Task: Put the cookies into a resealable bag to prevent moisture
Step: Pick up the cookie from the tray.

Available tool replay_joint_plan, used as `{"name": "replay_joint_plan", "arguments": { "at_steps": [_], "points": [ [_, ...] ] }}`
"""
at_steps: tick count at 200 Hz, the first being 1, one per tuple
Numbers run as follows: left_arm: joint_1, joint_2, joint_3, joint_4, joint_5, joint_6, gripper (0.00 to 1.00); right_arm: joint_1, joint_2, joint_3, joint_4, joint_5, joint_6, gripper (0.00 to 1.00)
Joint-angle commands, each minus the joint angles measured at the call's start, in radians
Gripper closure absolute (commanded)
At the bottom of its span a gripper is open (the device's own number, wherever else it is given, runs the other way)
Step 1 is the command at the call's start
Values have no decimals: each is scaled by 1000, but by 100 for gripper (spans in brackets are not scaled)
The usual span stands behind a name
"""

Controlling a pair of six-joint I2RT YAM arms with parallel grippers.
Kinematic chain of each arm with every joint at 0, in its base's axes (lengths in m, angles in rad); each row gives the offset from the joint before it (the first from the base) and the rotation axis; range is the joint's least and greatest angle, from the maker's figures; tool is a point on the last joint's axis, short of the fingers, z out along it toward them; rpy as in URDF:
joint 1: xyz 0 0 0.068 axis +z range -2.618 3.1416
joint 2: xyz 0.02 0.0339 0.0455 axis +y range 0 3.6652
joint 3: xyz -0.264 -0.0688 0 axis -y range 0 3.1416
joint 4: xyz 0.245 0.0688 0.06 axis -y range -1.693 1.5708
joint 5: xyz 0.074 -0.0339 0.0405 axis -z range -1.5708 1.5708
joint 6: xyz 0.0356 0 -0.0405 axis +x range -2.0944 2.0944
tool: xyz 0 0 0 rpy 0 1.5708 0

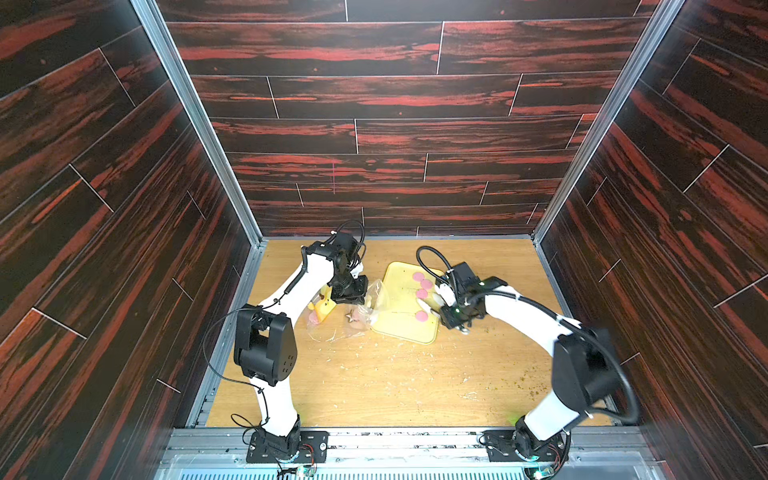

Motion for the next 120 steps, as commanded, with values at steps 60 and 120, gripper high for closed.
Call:
{"name": "replay_joint_plan", "arguments": {
  "at_steps": [60, 120],
  "points": [
    [6, -14, 11, -17, 2, 17, 100, 47, 129, 113, -31, 98, -54, 53],
    [6, -11, 8, -19, 1, 19, 100, 66, 149, 134, -72, 168, -54, 59]
  ]
}}
